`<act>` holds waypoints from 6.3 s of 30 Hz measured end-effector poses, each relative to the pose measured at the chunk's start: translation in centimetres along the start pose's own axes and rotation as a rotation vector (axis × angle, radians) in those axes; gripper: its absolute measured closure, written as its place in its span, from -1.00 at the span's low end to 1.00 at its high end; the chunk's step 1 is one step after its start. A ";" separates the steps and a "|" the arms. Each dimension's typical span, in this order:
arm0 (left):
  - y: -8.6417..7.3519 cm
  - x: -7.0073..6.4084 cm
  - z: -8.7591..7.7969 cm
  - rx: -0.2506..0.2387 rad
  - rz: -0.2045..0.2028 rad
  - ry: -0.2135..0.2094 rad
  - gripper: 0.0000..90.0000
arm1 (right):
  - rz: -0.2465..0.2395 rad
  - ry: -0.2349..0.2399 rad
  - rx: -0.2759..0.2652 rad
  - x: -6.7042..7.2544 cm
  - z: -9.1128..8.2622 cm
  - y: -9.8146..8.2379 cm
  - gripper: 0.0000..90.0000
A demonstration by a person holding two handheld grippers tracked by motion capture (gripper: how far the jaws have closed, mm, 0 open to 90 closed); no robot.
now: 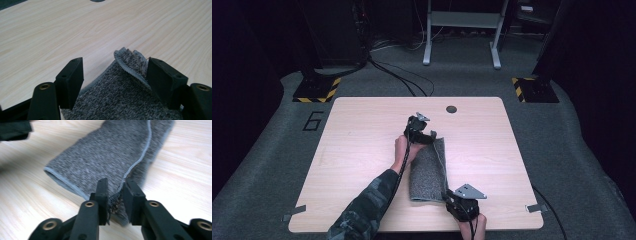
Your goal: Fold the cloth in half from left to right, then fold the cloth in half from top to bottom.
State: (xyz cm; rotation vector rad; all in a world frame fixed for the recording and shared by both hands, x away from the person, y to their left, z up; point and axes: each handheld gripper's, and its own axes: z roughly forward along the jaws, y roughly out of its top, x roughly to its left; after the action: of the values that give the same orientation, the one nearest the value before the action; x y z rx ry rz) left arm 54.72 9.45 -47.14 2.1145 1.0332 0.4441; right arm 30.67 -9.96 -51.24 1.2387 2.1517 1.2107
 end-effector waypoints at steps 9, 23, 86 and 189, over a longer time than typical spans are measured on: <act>-0.8 1.6 -1.1 -0.022 -0.028 0.017 -0.46 | 0.051 -0.055 0.036 -2.0 -0.5 -1.1 0.55; -1.8 2.7 -1.8 -0.002 -0.022 0.034 -0.54 | 0.057 -0.049 0.016 -2.5 -0.7 -0.3 0.36; -7.4 5.3 -2.8 0.034 -0.123 0.009 -0.67 | -0.030 0.001 0.178 -6.9 10.5 10.8 -0.58; -5.1 0.1 -8.0 -0.173 0.128 0.011 0.82 | -0.144 -0.050 -0.060 -5.6 8.3 14.1 0.90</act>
State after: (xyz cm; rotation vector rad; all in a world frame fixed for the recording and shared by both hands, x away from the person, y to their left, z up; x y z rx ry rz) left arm 47.46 15.32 -45.52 2.0313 0.8364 0.5874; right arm 46.47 -7.18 -44.69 1.0588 2.1124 1.1628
